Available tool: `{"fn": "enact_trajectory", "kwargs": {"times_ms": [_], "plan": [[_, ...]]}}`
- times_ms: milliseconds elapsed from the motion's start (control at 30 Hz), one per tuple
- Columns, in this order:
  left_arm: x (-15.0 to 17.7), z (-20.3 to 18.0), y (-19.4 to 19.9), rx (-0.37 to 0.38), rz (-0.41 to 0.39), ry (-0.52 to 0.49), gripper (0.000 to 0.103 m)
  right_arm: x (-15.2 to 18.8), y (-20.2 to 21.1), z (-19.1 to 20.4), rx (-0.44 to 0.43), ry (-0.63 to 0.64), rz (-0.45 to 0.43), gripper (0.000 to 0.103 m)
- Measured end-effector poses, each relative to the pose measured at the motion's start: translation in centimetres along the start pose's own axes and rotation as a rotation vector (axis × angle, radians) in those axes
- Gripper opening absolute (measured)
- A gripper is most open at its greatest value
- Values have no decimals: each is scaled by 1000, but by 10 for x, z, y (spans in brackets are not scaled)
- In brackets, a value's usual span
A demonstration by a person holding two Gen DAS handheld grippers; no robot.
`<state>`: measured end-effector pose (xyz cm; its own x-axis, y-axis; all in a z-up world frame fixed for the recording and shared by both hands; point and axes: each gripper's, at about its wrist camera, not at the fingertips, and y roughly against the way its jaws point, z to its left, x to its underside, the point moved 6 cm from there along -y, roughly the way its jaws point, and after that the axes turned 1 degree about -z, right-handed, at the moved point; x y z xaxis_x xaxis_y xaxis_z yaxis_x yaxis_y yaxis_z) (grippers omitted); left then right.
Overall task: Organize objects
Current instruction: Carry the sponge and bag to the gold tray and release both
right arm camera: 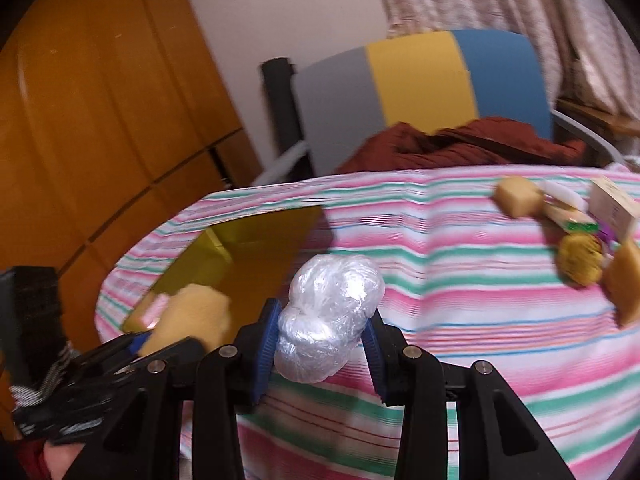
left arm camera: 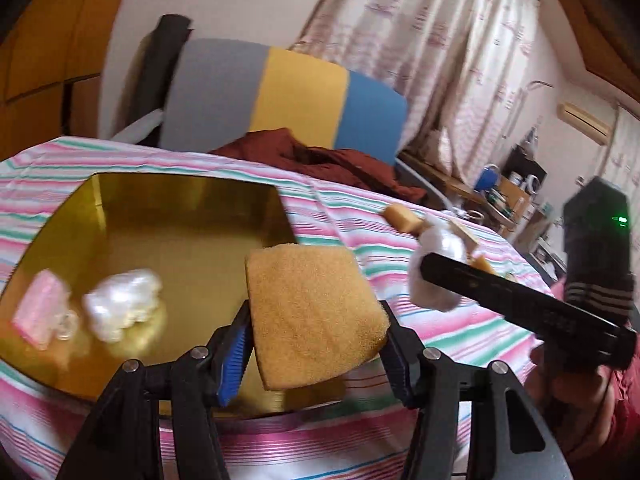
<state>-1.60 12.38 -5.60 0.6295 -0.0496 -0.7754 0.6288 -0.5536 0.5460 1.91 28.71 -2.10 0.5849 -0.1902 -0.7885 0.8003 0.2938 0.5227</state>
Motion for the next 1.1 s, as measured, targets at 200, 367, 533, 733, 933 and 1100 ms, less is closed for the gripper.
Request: {"fn": "enact_trajectory", "kwargs": {"times_ms": [200,367,533,733,933,1100], "plan": [[4,36,4,-58,35,21,58,4,-17,42,-73,48,40,41],[11,61,7,-99,78,7,59,12,-30,65,-110,82,79,41],[14,84,8,-117,96,40,59,20,-41,78,-126,99,116,42],[23,92,5,-121,140,3,59,26,-53,83,-120,93,154,50],[26,92,6,-156,157,-53,59,25,-45,86,-149,69,118,80],[25,91,5,-159,166,-85,59,24,-41,83,-155,50,104,80]]}}
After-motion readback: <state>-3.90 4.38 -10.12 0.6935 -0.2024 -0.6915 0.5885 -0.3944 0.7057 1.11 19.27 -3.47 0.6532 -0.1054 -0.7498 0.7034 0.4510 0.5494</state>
